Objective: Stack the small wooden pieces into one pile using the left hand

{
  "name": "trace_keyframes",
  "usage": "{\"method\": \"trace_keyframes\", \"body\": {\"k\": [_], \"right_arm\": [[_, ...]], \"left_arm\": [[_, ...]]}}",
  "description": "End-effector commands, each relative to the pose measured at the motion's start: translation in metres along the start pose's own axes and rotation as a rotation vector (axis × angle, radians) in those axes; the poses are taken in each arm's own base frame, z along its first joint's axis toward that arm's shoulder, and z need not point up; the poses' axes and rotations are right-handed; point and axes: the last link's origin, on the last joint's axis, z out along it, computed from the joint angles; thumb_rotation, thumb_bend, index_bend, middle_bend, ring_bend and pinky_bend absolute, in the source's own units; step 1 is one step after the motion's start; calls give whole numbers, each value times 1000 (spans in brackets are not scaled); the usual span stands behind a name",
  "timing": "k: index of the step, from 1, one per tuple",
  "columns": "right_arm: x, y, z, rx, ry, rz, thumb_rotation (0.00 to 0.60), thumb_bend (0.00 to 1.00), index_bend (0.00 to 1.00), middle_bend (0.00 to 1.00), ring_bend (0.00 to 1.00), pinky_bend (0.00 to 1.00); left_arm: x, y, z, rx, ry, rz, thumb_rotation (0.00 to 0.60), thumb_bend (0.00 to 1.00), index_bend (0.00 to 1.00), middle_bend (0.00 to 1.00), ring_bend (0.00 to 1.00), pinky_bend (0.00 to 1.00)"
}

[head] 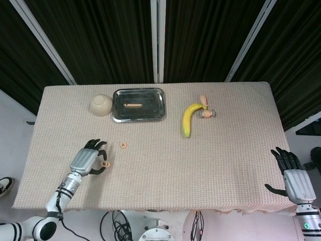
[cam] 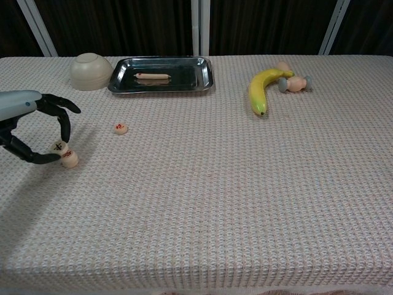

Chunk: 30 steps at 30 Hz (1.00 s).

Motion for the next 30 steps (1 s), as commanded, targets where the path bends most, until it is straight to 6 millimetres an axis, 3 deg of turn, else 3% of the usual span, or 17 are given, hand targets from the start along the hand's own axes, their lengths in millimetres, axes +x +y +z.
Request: {"method": "trace_keyframes", "body": {"k": [1,30], "right_arm": [[1,0,0,0,3,1,600,0,0,0,0,0],[-1,3,0,-6,0,6,600,0,0,0,0,0]], "left_arm": [[-1,0,0,-2,-5,-2,600,265,499,112,0,0],[-3,0,2,-11,-12,1,600,265,452,117,0,0]]}}
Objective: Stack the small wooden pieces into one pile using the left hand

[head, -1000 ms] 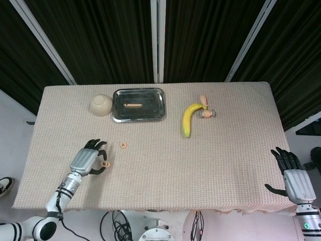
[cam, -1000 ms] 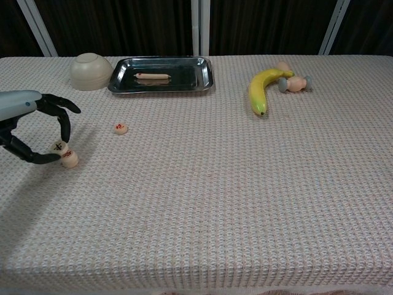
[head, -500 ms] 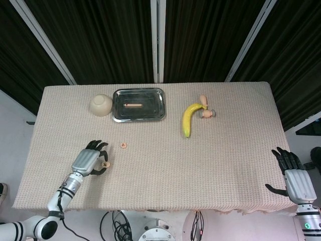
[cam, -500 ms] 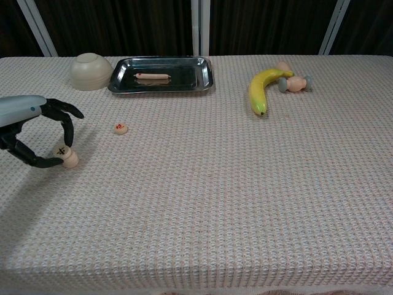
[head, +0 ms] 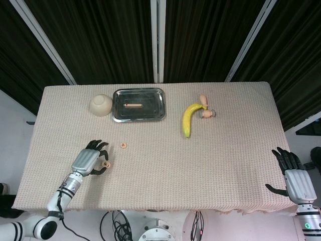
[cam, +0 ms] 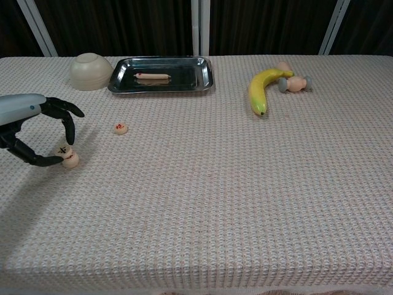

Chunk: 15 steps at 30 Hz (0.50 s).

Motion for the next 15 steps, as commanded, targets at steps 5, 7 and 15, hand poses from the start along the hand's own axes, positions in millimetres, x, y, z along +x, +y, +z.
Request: {"method": "trace_keyframes", "body": {"k": [5,7,15], "right_arm": [[0,1,-1,-1,1,1,600,0,0,0,0,0],[0,1,-1,-2,0,0,600,0,0,0,0,0],[0,1,0,-1,0,-1,600,0,0,0,0,0]], "left_arm": [[0,-1,-1,0,-1,-3,600,264,445,117,0,0],[0,0,-1,-2,2,-4,600,264,439,117,0,0],[3,2,-8,-15,9,-6,600,263,246,95,0,0]]}}
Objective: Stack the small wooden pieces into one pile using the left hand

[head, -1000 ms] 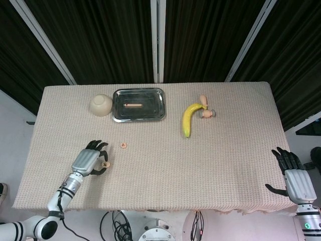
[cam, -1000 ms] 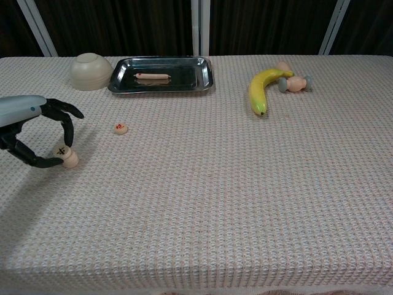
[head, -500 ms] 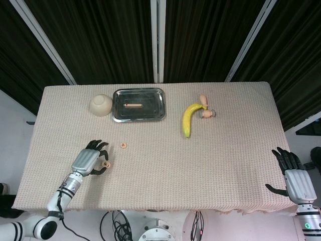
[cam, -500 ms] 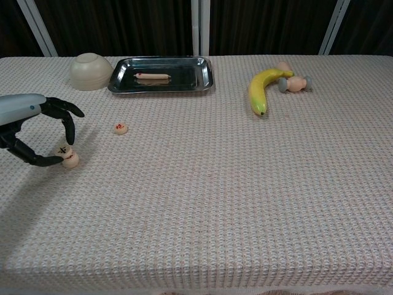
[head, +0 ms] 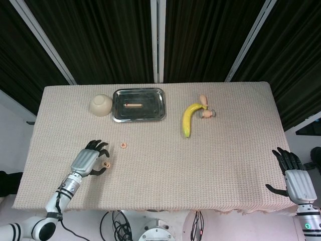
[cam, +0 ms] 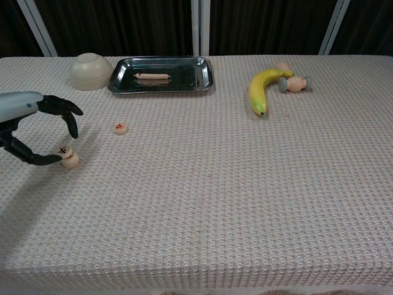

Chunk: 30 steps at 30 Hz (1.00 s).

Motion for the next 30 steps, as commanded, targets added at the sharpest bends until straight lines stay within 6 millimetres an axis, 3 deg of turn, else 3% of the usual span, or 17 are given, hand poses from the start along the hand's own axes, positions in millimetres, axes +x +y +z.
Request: {"method": "trace_keyframes", "body": {"k": [1,4,9,18,30], "right_arm": [[0,0,0,1,0,0,600,0,0,0,0,0],[-1,-1,1,4,-2,-1,600,0,0,0,0,0],[-1,-2,1,6,-4,-1,600,0,0,0,0,0],[1,-2,1,7,-4,-1,600,0,0,0,0,0],[0,-4,2,7,-9,-6,600,0,0,0,0,0]], "left_arm": [[0,2,-4,-4,6,-7,600,254,202,91,0,0],[-1,5,-5,-9,25,-32,600,186,109,86,0,0],[-5,16,1,-19,44,-51,600,102,89,85,0,0],[-12,19,17,21,66,-70,600,94,89,85,0,0],[-15,14,21,35,57,-60,600,94,90,85,0,0]]}}
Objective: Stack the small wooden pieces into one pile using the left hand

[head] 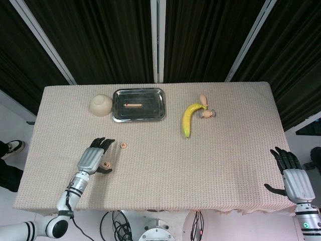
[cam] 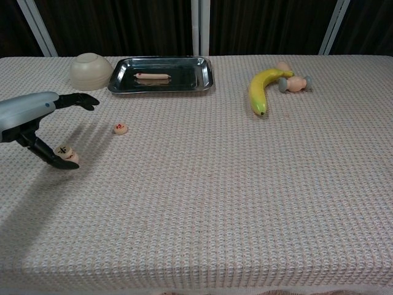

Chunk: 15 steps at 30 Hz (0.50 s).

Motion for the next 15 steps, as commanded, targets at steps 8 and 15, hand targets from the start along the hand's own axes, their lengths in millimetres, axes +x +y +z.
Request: {"method": "trace_keyframes", "body": {"k": [8,15], "right_arm": [[-1,1,-1,-2,-2,-2,600,0,0,0,0,0],[0,1,-2,-2,-1,-2,600,0,0,0,0,0]], "left_arm": [[1,-4,0,12,-4,3,600,105,97,85,0,0],[1,-6,0,12,-4,17,600,121,101,86,0,0]]}}
